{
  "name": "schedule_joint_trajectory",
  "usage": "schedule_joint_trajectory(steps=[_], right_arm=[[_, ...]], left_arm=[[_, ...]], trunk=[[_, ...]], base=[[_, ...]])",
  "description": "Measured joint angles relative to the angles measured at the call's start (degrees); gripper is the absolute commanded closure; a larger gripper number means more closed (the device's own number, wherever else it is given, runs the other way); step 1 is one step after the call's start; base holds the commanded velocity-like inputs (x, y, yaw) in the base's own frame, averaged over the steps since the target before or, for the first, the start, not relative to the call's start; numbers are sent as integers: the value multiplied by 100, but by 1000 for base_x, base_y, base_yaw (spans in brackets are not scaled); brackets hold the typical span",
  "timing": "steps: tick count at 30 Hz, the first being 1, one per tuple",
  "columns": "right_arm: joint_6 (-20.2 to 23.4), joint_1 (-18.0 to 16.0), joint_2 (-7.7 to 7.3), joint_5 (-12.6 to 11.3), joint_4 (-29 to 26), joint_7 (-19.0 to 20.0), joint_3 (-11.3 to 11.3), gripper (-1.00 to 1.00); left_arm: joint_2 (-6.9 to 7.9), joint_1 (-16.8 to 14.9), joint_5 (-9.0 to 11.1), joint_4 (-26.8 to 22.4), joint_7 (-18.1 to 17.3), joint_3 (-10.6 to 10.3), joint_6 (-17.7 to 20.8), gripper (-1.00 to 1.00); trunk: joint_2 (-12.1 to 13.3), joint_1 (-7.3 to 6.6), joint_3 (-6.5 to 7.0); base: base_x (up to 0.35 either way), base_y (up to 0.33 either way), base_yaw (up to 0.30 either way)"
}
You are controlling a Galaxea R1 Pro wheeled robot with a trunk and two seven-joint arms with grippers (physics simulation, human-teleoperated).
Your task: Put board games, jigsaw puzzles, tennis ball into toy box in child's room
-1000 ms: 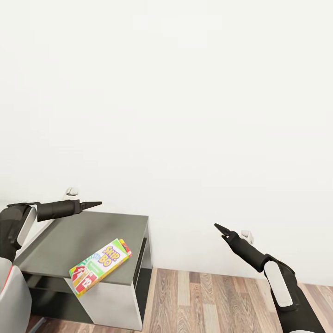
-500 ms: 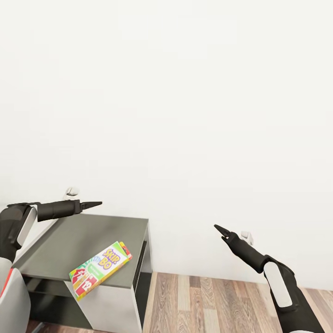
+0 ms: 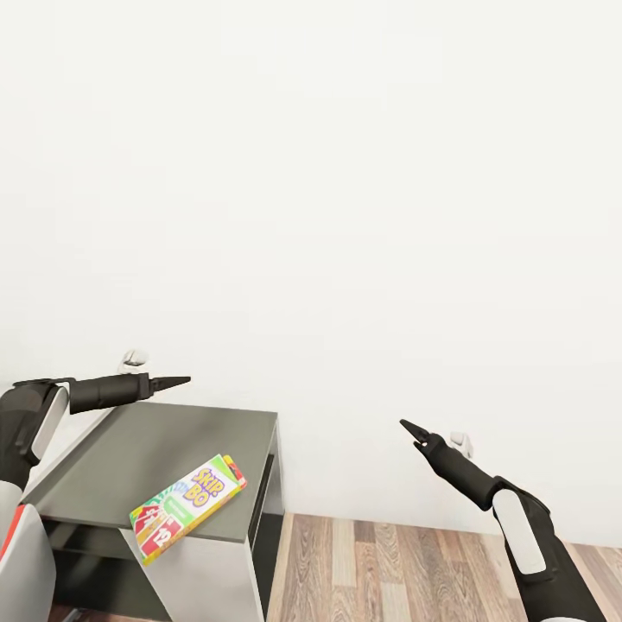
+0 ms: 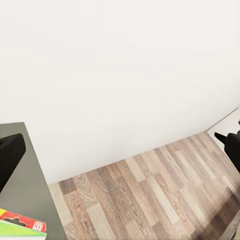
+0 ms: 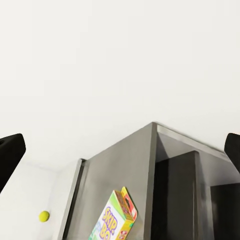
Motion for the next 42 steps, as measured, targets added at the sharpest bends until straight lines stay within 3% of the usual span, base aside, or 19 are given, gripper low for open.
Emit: schedule_joint_trajectory(steps=[6,13,17,26,31,34,38,42], right_arm=[[-6,1,0,-2,15,-50,0,-100],[-151,2,10,3,496,-79,20,-100],[-378,2,70,2,827,-111,248,-100],[-450,-80,335,16,1352,-417,437,-100],[-416,-330,660,-1,1663,-900,503,-100],[-406,-563,852,-5,2010,-1280,844,-100],[-405,-676,906,-61,2180,-1472,1082,-100],[-417,-710,1022,-87,2240,-1557,1159,-100]], left_arm=[[4,0,1,0,-6,5,0,-100],[4,-1,9,0,-87,3,8,-100],[8,0,11,-1,-339,7,5,-100],[-9,0,15,-4,-1243,-10,-16,-100],[-46,0,18,-5,-1490,-171,11,-100],[-62,0,34,-2,-1603,-336,32,-100],[-80,0,46,10,-1683,-401,68,-100],[-325,4,36,48,-1716,-424,80,-100]], trunk=[[1,1,1],[1,2,1],[0,2,1],[0,0,1],[0,0,1],[1,0,1],[0,0,1],[1,0,1]], base=[[-27,13,0],[-206,115,0],[-157,31,0],[-31,4,0],[-1,0,0],[0,0,0],[0,2,0],[0,151,0]])
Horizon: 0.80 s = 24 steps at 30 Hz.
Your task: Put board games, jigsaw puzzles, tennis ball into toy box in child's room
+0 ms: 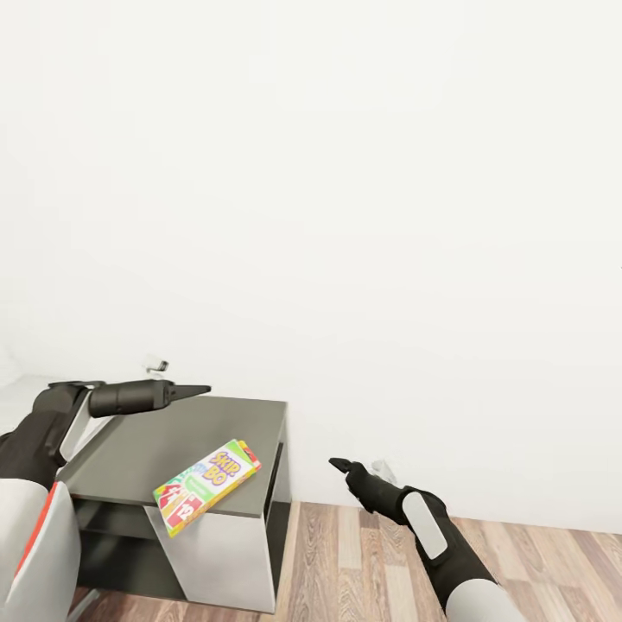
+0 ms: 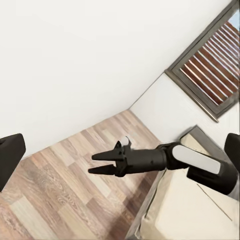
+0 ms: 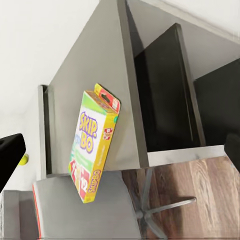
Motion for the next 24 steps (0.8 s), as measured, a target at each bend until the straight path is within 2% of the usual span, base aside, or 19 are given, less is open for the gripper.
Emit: schedule_joint_trajectory(steps=[3,6,11,24], right_arm=[[21,-5,71,-5,9,-59,17,-100],[21,-5,110,-8,-1,-110,38,-100],[-3,-3,130,-8,-10,-138,56,-100],[-17,2,136,-13,-10,-140,48,-100]], left_arm=[[-124,3,-13,3,1,-9,21,-100],[-168,4,-8,3,2,-3,15,-100],[-138,4,18,-26,-18,35,-5,-100],[-134,4,26,-32,-24,39,32,-100]], trunk=[[0,0,0],[0,0,0],[0,0,0],[0,0,0]], base=[[0,219,0],[0,98,0],[-20,43,0],[-46,131,0]])
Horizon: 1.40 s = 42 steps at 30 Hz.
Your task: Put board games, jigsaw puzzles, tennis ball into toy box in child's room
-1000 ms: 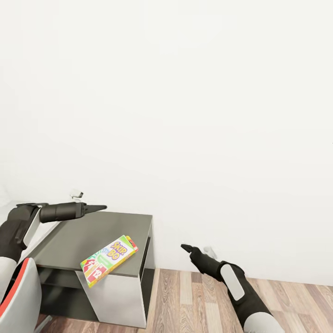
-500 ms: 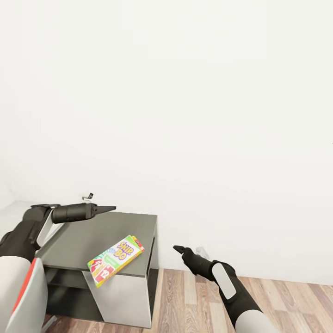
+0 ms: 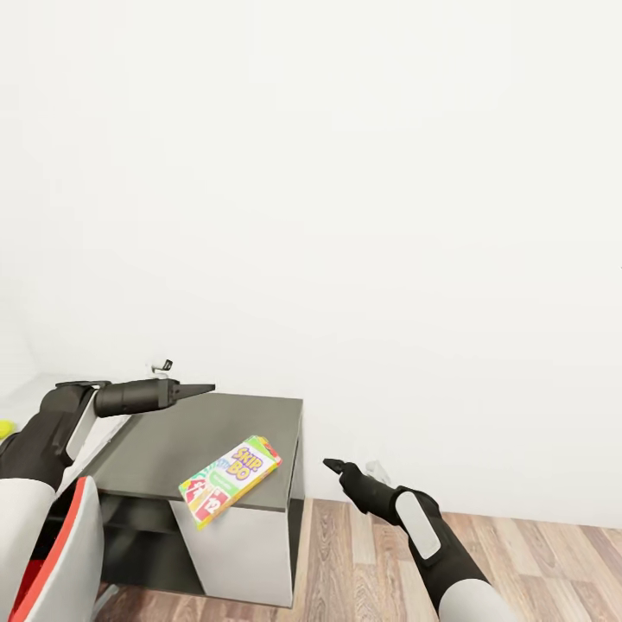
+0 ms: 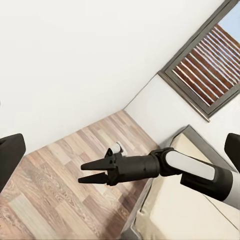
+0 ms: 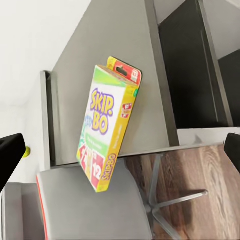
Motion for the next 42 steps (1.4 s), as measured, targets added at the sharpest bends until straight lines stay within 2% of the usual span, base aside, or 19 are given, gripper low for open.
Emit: schedule_joint_trajectory(steps=[7,18,23,28,31,36,39,42], right_arm=[[-3,0,4,1,-10,1,0,-100],[-4,0,11,-10,-4,5,2,-100],[15,0,160,-7,15,-6,9,-100],[10,-5,161,-8,211,-26,14,-100],[-2,-8,161,-16,317,-29,7,-100],[-73,-12,161,-16,455,-30,6,-100],[-236,-14,161,-3,479,-35,8,-100],[-330,-11,161,27,486,-74,13,-100]], left_arm=[[-3,0,4,-6,-10,-9,1,-100],[-6,0,4,-10,-349,-17,-4,-100],[-51,0,0,-12,-425,-47,11,-100],[-193,1,0,-37,-450,-60,161,-100],[-234,14,0,-260,-452,-68,401,-100],[-248,303,2,-1254,-452,-70,1113,-100],[-261,452,10,-1643,-457,-66,1265,-100],[-283,491,14,-1742,-457,-58,1305,-100]], trunk=[[0,0,0],[0,0,0],[0,0,0],[0,0,0],[0,0,0],[-120,65,-54],[-240,132,-108],[-361,198,-162]], base=[[0,56,0],[0,101,0],[0,7,0],[0,1,0],[0,0,0],[0,0,0],[0,0,0],[0,0,0]])
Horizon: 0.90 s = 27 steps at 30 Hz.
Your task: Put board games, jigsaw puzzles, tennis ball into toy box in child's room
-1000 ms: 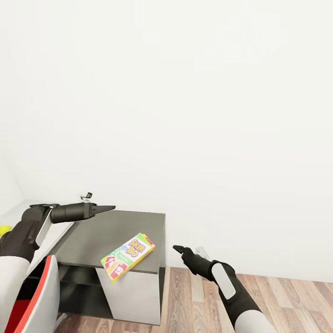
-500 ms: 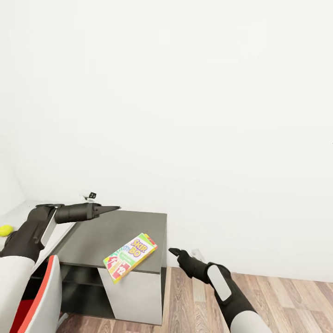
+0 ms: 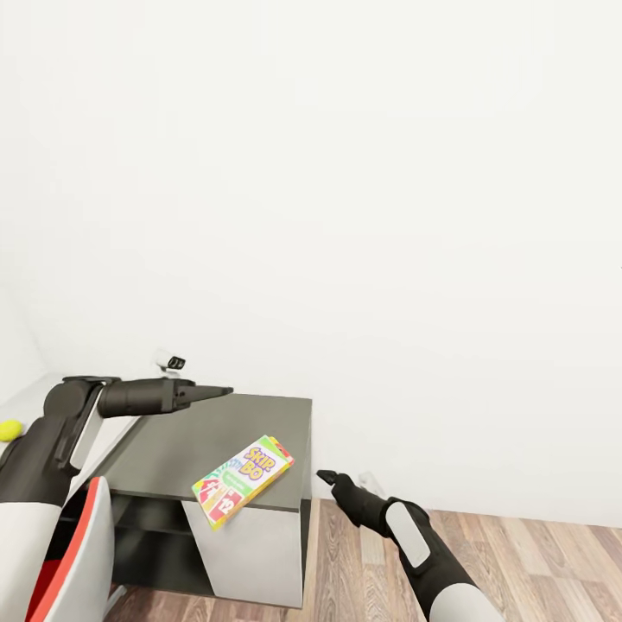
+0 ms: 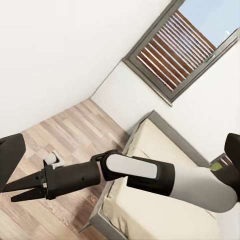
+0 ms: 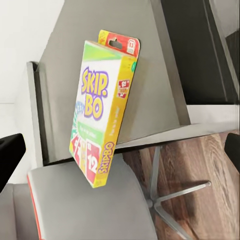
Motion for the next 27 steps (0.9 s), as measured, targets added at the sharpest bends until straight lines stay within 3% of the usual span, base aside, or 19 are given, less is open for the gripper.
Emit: schedule_joint_trajectory(steps=[6,10,17,24,27], right_arm=[[-235,3,0,25,-103,-63,27,-100],[-343,7,2,13,-267,-76,274,-100],[-153,8,6,-13,-565,-53,481,-100],[-172,17,7,-14,-614,-37,507,-100],[-183,18,6,-289,-492,-37,449,-100]], left_arm=[[1,17,12,-45,-3,44,11,-100],[6,19,17,-81,-4,54,11,-100],[-1,19,14,-87,-4,42,11,-100],[-2,19,14,-84,-4,53,11,-100],[-3,19,12,-83,-4,40,11,-100]], trunk=[[-242,132,-108],[-403,220,-181],[-684,374,-307],[-966,528,-433],[-1087,594,-488]], base=[[0,0,0],[0,0,0],[0,0,0],[0,0,0],[0,0,0]])
